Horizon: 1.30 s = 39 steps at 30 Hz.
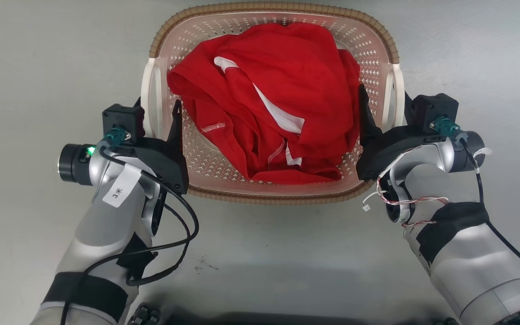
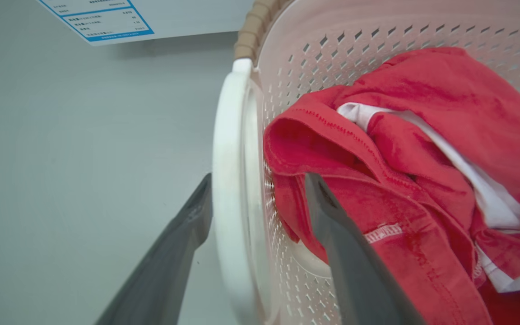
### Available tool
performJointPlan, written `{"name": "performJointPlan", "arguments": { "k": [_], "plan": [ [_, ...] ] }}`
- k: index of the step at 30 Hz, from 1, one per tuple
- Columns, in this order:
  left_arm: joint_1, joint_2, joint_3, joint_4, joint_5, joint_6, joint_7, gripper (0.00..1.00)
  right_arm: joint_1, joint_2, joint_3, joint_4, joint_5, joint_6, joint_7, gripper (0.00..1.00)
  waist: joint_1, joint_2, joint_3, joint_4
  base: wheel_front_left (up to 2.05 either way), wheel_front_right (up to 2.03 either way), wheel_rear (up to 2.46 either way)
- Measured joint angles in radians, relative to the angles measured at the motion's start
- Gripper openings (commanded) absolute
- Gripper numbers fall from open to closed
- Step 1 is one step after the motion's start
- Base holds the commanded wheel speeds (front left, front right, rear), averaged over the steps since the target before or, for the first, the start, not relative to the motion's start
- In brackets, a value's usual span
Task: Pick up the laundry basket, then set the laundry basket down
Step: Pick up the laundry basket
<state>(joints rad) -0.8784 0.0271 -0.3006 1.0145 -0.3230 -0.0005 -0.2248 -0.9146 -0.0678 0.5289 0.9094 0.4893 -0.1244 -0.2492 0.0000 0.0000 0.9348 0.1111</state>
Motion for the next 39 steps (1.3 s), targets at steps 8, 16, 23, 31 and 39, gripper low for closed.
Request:
{"name": "performJointPlan", "arguments": {
  "k": [8,16,23,31,39],
  "plan": [
    [-0.01,-0.001,-0.058,0.018,-0.049,0.001,0.012,1.0,-0.01,-0.001,0.029,0.035,0.044,0.0,0.0,1.0,0.0,0.0,-0.005,0.003,0.0,0.0,0.0],
    [-0.019,0.001,-0.118,0.031,-0.091,0.011,0.021,1.0,-0.02,-0.001,0.063,0.056,0.084,0.0,0.0,1.0,0.0,0.0,-0.014,0.005,0.0,0.0,0.0],
    [-0.019,0.002,-0.165,0.042,-0.111,0.014,0.032,0.46,-0.021,-0.001,0.081,0.079,0.102,-0.001,0.0,0.45,0.0,0.0,-0.024,0.005,0.0,0.0,0.0],
    [-0.018,0.013,-0.213,0.049,-0.155,0.027,0.047,0.0,-0.021,-0.018,0.1,0.111,0.139,-0.009,0.0,0.0,0.0,0.0001,-0.041,0.003,0.0,0.0,0.0],
    [-0.014,0.015,-0.253,0.05,-0.179,0.036,0.049,0.0,-0.016,-0.018,0.118,0.129,0.164,-0.009,0.0,0.0,0.0,0.0001,-0.071,-0.003,0.0,0.0,0.0]
  ]
}}
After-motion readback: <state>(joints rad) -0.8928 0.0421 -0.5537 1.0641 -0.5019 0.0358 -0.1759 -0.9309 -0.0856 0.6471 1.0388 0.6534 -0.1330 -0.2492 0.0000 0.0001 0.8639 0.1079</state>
